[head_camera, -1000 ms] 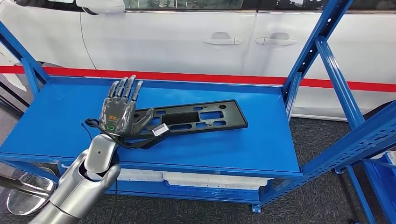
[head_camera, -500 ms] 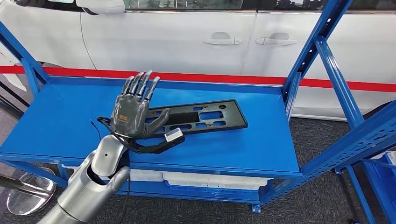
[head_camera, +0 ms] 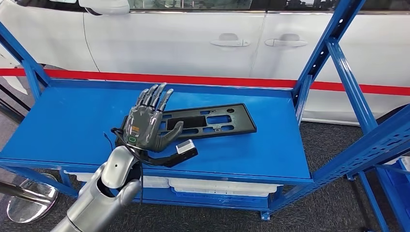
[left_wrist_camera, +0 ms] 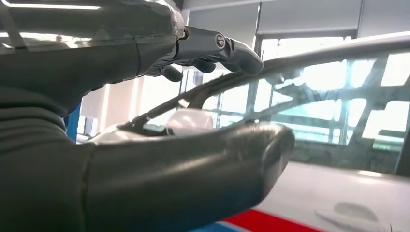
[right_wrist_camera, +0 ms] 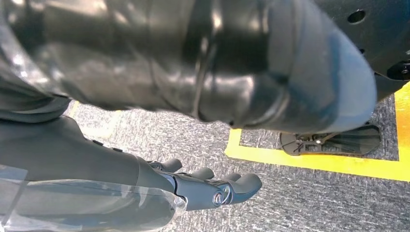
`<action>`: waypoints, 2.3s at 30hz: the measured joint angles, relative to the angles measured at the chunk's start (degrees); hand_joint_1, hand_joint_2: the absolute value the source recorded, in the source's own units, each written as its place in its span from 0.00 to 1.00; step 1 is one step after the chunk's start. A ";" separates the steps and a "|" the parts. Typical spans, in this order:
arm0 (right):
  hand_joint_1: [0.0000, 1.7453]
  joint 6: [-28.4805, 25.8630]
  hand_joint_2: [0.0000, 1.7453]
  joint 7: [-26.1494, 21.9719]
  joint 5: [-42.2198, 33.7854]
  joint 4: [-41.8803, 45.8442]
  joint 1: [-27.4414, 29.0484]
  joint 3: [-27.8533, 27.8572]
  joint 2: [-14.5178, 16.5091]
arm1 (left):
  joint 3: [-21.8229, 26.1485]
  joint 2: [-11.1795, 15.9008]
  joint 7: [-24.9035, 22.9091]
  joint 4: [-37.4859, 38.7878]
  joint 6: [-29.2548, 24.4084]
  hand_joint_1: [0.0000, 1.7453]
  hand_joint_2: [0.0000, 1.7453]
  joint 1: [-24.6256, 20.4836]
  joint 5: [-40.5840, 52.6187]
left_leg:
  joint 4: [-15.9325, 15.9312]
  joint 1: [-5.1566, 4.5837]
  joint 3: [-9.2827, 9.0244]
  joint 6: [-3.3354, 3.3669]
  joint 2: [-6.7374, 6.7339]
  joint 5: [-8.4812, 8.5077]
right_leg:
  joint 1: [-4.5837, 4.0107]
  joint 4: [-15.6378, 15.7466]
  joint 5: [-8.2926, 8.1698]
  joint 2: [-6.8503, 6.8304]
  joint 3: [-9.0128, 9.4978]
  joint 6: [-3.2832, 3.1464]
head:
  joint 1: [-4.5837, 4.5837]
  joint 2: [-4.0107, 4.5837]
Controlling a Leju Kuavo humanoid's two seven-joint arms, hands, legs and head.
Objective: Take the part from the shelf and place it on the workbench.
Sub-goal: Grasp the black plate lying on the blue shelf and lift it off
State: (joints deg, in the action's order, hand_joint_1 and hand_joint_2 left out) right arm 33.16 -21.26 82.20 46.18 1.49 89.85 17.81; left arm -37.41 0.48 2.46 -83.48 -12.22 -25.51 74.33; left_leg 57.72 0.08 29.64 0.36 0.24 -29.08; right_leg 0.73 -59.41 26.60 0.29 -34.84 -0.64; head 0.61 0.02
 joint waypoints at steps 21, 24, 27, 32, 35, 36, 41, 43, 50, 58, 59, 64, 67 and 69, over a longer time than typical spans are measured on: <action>0.00 0.49 0.00 0.11 0.17 -0.04 -0.04 0.00 -0.07 | 2.21 -1.35 1.85 8.58 2.71 0.00 1.00 4.11 -5.33 | 0.00 0.00 0.06 0.02 0.00 -0.01 | 0.00 0.00 0.00 0.00 0.00 0.00 | 0.00 -0.01; 0.00 0.59 0.00 0.22 0.17 -0.04 -0.05 0.00 -0.08 | 3.10 -1.31 1.57 10.31 3.42 0.00 1.00 4.66 -5.14 | 0.00 0.00 0.07 0.02 0.00 -0.01 | 0.00 0.00 0.00 0.00 0.00 0.00 | 0.00 -0.01; 0.00 0.49 0.00 0.39 0.08 -0.08 -0.08 0.00 -0.19 | 4.07 -1.21 1.34 11.72 4.15 0.00 1.00 5.17 -4.69 | 0.00 0.00 0.08 0.02 0.00 -0.01 | 0.00 0.00 0.00 -0.01 0.00 0.00 | 0.00 0.00; 0.00 -0.40 0.00 0.73 -0.02 -0.76 -0.20 0.00 -0.86 | 6.19 -0.73 0.49 14.12 5.19 0.00 1.00 5.92 -3.42 | -0.01 0.00 0.09 0.02 0.00 -0.01 | 0.00 0.00 0.00 0.00 0.00 0.00 | 0.00 -0.01; 0.00 -0.44 0.00 0.63 -0.02 -1.22 -0.21 0.00 -1.22 | 7.78 -0.24 0.54 15.63 5.18 0.00 1.00 6.25 -2.45 | -0.01 0.01 0.09 0.02 0.00 -0.01 | -0.01 0.00 0.00 -0.01 0.00 0.00 | 0.00 -0.01; 0.00 -0.44 0.00 0.59 -0.03 -1.33 -0.21 0.00 -1.29 | 8.16 0.11 0.81 16.20 5.02 0.00 1.00 6.08 -2.48 | -0.01 0.01 0.09 0.02 0.00 -0.01 | -0.01 0.00 0.00 -0.01 0.01 0.00 | 0.00 -0.01; 0.00 -0.55 0.00 0.59 -0.57 -1.60 -0.18 0.01 -1.38 | 9.33 2.65 2.45 19.12 3.89 0.00 1.00 3.97 -3.56 | -0.02 0.01 0.02 0.01 -0.04 -0.01 | -0.01 -0.01 0.00 0.03 0.05 0.00 | 0.00 0.00; 0.00 -0.40 0.00 0.62 -0.65 -1.66 -0.15 0.01 -1.38 | 9.58 3.43 2.65 19.65 3.80 0.00 1.00 3.56 -3.58 | -0.02 0.01 0.01 0.01 -0.04 -0.01 | -0.01 -0.01 0.00 0.01 0.08 0.00 | 0.00 0.00; 0.00 -0.13 0.00 0.68 -0.80 -1.66 -0.18 0.00 -1.38 | 10.24 4.33 2.74 20.70 3.26 1.00 1.00 3.15 -3.41 | -0.02 0.01 -0.09 0.01 -0.02 0.00 | -0.01 -0.01 0.00 0.00 0.19 0.00 | 0.00 0.00; 0.00 0.49 0.00 1.16 -1.54 -1.60 -0.18 0.00 -1.38 | 10.23 4.61 3.50 20.92 3.19 1.00 1.00 2.51 -2.99 | -0.02 0.01 -0.20 0.01 -0.02 -0.01 | -0.01 0.00 0.00 0.00 0.30 0.00 | 0.00 0.00; 0.00 0.54 0.00 1.18 -1.60 -1.60 -0.18 0.00 -1.38 | 10.22 4.62 3.57 20.92 3.16 1.00 1.00 2.35 -2.99 | -0.03 0.01 -0.21 0.02 -0.02 -0.01 | -0.01 0.00 0.00 0.00 0.32 0.00 | 0.00 -0.01; 0.00 0.62 0.00 1.19 -1.67 -1.60 -0.18 0.00 -1.38 | 10.21 4.67 3.74 20.93 3.05 1.00 1.00 1.97 -2.87 | -0.04 0.01 -0.18 0.02 -0.03 -0.05 | -0.01 0.00 0.01 0.01 0.43 0.00 | 0.00 0.00; 0.00 0.65 0.00 1.18 -1.68 -1.60 -0.18 0.00 -1.38 | 10.20 4.77 3.79 20.94 2.92 1.00 1.00 1.84 -2.45 | -0.04 0.01 -0.24 0.02 -0.03 -0.06 | -0.01 0.00 0.02 0.01 0.49 0.00 | 0.00 -0.01; 0.00 0.66 0.00 1.17 -1.68 -1.60 -0.18 0.00 -1.38 | 10.19 4.80 3.74 20.95 2.78 1.00 1.00 1.81 -2.08 | -0.04 0.01 -0.26 0.02 -0.03 -0.06 | -0.01 0.00 0.02 0.01 0.51 0.00 | 0.00 -0.01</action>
State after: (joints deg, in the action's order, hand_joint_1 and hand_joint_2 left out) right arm 33.81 -20.09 80.52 44.59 1.31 89.85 16.44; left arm -27.22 5.28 6.21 -62.53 -9.44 -23.69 72.25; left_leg 57.68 0.09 29.38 0.39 0.21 -29.14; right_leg 0.72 -59.42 26.62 0.30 -34.33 -0.64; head 0.61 0.01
